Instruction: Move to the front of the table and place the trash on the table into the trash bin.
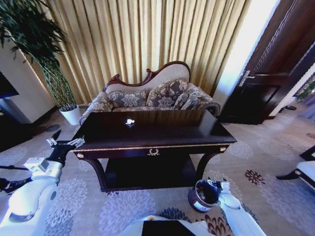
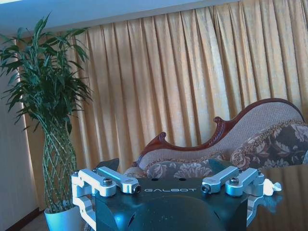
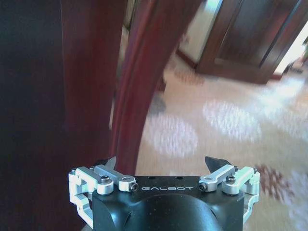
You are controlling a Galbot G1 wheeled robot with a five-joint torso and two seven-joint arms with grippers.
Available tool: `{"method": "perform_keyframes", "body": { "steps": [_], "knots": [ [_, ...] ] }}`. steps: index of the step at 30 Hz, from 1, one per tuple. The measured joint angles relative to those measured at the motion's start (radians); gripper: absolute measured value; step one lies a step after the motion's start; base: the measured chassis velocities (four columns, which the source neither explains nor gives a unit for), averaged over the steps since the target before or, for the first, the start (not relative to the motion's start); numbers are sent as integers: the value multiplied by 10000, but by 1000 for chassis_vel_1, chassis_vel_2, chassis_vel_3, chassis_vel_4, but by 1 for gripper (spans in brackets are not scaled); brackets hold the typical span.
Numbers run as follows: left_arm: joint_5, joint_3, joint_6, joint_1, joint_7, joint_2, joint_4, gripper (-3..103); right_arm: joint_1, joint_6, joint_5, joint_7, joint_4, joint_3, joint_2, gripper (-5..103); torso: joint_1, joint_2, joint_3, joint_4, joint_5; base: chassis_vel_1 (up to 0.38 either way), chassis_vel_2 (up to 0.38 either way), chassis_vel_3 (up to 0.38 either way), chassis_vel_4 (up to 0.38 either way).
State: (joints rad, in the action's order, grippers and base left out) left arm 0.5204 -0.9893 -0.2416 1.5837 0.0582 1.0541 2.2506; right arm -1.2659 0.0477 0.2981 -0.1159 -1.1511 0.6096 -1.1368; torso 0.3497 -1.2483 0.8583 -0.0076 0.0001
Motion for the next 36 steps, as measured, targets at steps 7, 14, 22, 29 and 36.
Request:
{"method": "perform_keyframes", "body": {
  "steps": [7, 14, 22, 29, 36],
  "knots": [
    [8, -16, 4, 147, -2, 185, 195, 100, -1101, 411, 522, -226, -3138, 1021, 288, 100, 0, 0, 0, 3, -3, 0, 0, 0, 0],
    [50, -108, 5, 166, -2, 160, 228, 100, -3349, 1326, 1254, 421, -6923, 2284, 442, 100, -1, -1, -1, -7, -2, 0, 0, 0, 0],
    [66, -83, -15, 161, -3, 156, 264, 100, -3828, 2557, 2823, 253, -11182, 2548, 354, 100, -2, -1, -1, 0, -1, 0, 0, 0, 0],
    [158, -87, -61, 172, 9, 262, 409, 100, -2843, 3148, 3218, -133, -12291, 1710, 698, 100, -2, -1, 0, 4, -5, 0, 0, 0, 0],
    [420, 152, -314, 97, 157, 499, 652, 100, -1884, 2845, 2726, 51, -11147, 1074, 867, 100, -2, 0, 1, 1, 0, 0, 0, 0, 0]
  ]
}}
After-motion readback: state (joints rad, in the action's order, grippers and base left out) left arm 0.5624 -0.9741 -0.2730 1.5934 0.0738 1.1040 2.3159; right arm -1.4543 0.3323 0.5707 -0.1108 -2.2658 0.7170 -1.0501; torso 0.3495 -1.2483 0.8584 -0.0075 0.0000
